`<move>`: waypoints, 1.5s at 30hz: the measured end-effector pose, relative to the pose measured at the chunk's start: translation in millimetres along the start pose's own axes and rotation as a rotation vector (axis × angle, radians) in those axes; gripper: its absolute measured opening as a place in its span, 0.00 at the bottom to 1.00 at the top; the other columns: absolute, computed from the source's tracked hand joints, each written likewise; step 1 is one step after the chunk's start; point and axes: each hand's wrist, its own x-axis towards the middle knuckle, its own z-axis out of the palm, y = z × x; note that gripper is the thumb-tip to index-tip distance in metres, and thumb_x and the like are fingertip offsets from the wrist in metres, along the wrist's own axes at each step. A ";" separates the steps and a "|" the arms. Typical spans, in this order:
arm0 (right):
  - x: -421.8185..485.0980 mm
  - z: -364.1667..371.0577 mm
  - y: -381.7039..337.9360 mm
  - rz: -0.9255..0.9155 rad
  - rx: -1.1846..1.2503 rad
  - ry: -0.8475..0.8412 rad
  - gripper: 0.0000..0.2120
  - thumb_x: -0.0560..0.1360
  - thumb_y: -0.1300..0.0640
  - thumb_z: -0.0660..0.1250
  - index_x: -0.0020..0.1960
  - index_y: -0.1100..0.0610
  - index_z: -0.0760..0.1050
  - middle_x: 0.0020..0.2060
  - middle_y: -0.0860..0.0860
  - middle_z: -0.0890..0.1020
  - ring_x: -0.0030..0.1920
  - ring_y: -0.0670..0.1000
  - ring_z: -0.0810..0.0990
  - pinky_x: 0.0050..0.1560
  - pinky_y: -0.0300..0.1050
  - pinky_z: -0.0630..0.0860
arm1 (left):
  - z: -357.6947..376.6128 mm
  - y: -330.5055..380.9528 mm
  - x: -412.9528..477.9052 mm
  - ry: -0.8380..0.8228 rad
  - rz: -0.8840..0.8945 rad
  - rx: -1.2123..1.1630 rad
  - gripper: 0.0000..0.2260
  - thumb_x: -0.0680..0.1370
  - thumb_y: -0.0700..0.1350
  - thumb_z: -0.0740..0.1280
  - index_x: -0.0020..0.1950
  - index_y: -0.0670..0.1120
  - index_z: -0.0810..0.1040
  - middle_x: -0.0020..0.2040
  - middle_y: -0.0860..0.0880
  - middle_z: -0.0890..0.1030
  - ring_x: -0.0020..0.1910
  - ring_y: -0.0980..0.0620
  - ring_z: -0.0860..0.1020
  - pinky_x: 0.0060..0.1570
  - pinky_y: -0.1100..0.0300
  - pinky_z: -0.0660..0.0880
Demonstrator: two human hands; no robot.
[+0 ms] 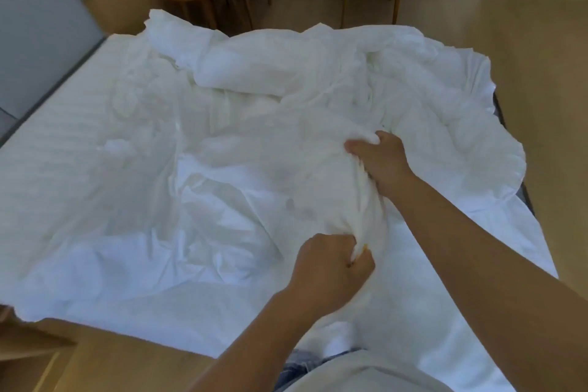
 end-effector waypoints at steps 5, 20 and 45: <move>7.4 -31.5 25.9 0.187 0.156 -0.017 0.17 0.70 0.58 0.74 0.56 0.62 0.77 0.50 0.56 0.81 0.43 0.52 0.80 0.46 0.45 0.77 | 4.1 10.3 -40.1 -0.003 0.061 0.000 0.23 0.74 0.52 0.62 0.24 0.49 0.55 0.21 0.54 0.67 0.22 0.55 0.65 0.24 0.69 0.59; -126.8 -95.9 148.7 0.741 0.573 -0.482 0.13 0.74 0.50 0.68 0.50 0.59 0.80 0.37 0.54 0.85 0.36 0.51 0.84 0.34 0.44 0.79 | 139.3 35.4 -83.8 0.145 -0.220 -0.062 0.21 0.77 0.53 0.66 0.27 0.53 0.63 0.22 0.54 0.66 0.23 0.59 0.67 0.26 0.69 0.63; -93.7 -103.6 144.9 0.558 0.291 -0.346 0.14 0.80 0.47 0.58 0.54 0.56 0.76 0.48 0.56 0.81 0.45 0.55 0.80 0.40 0.48 0.76 | 82.3 -29.0 -1.6 0.558 -0.568 -0.585 0.24 0.77 0.49 0.67 0.27 0.48 0.57 0.25 0.50 0.59 0.27 0.51 0.59 0.30 0.58 0.57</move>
